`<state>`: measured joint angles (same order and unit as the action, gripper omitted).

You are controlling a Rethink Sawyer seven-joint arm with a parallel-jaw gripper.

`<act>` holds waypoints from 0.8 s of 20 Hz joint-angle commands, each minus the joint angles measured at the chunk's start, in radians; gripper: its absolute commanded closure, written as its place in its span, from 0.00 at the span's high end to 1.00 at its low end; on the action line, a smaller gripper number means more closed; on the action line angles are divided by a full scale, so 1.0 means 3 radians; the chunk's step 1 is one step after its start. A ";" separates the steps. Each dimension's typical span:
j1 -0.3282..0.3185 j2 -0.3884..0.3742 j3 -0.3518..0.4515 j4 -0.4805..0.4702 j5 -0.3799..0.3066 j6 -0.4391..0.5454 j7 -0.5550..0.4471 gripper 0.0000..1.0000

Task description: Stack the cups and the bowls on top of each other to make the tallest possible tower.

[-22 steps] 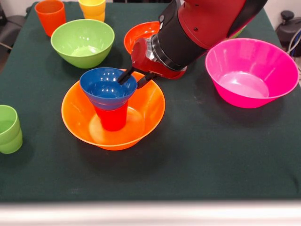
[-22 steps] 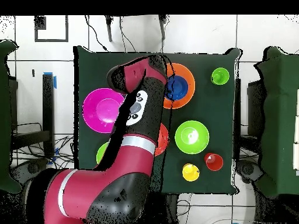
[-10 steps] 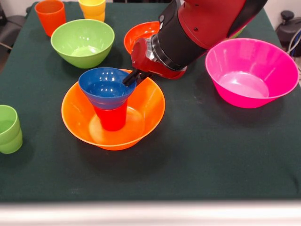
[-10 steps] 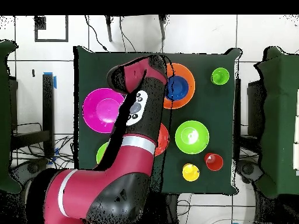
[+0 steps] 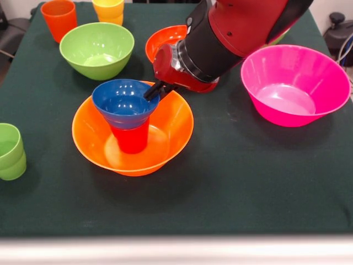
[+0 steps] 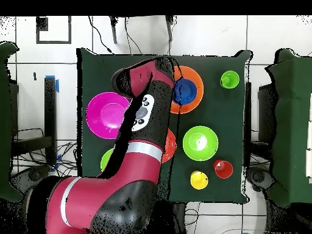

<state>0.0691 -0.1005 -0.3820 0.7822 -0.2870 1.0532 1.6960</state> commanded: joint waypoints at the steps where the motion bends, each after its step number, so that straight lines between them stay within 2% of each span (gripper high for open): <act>1: -0.0108 -0.0122 0.0424 0.0121 0.0025 -0.0112 -0.0270 0.00; 16: -0.0198 -0.0191 0.0532 0.0177 -0.0013 -0.0156 -0.0402 0.00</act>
<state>0.0315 -0.1451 -0.3587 0.7824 -0.2870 1.0534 1.6960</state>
